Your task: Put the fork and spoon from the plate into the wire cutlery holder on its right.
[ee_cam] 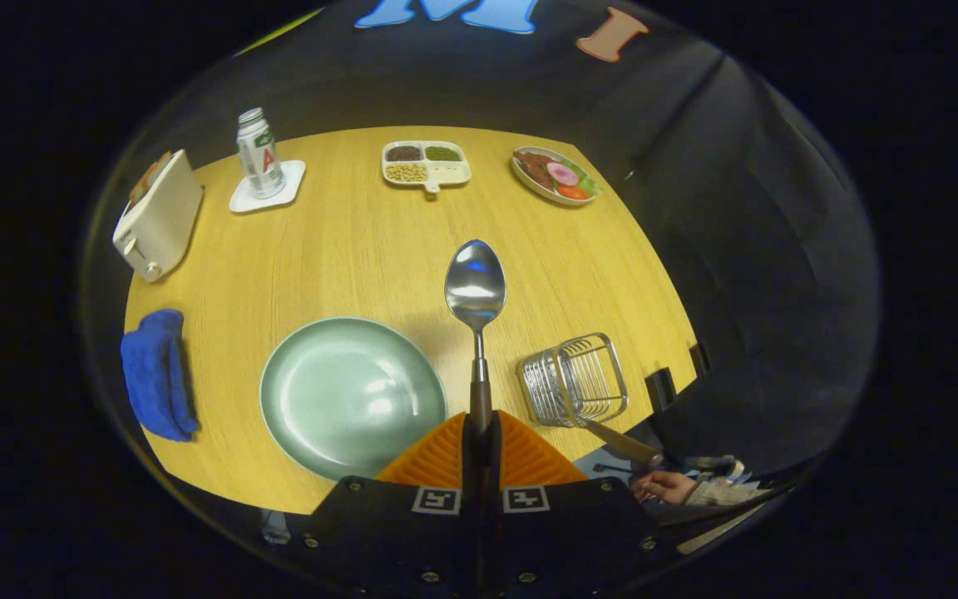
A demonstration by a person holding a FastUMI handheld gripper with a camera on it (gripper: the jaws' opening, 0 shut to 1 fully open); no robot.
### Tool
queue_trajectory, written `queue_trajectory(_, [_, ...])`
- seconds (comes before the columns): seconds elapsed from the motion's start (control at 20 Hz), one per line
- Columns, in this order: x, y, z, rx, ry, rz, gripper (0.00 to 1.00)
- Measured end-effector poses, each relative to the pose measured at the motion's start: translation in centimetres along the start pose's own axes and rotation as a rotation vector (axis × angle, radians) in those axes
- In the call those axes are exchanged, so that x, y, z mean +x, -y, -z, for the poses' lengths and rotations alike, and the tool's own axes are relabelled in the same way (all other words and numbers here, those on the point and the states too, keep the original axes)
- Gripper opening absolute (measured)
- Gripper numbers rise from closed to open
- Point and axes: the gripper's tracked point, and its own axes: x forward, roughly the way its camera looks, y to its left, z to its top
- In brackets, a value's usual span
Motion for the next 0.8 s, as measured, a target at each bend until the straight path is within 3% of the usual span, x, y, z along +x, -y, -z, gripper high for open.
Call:
queue_trajectory(0.35, [0.9, 4.0, 1.4, 0.223, -0.086, 0.031, 0.04])
queue_trajectory(0.8, [1.0, 5.3, 3.7, 0.33, -0.195, 0.019, 0.04])
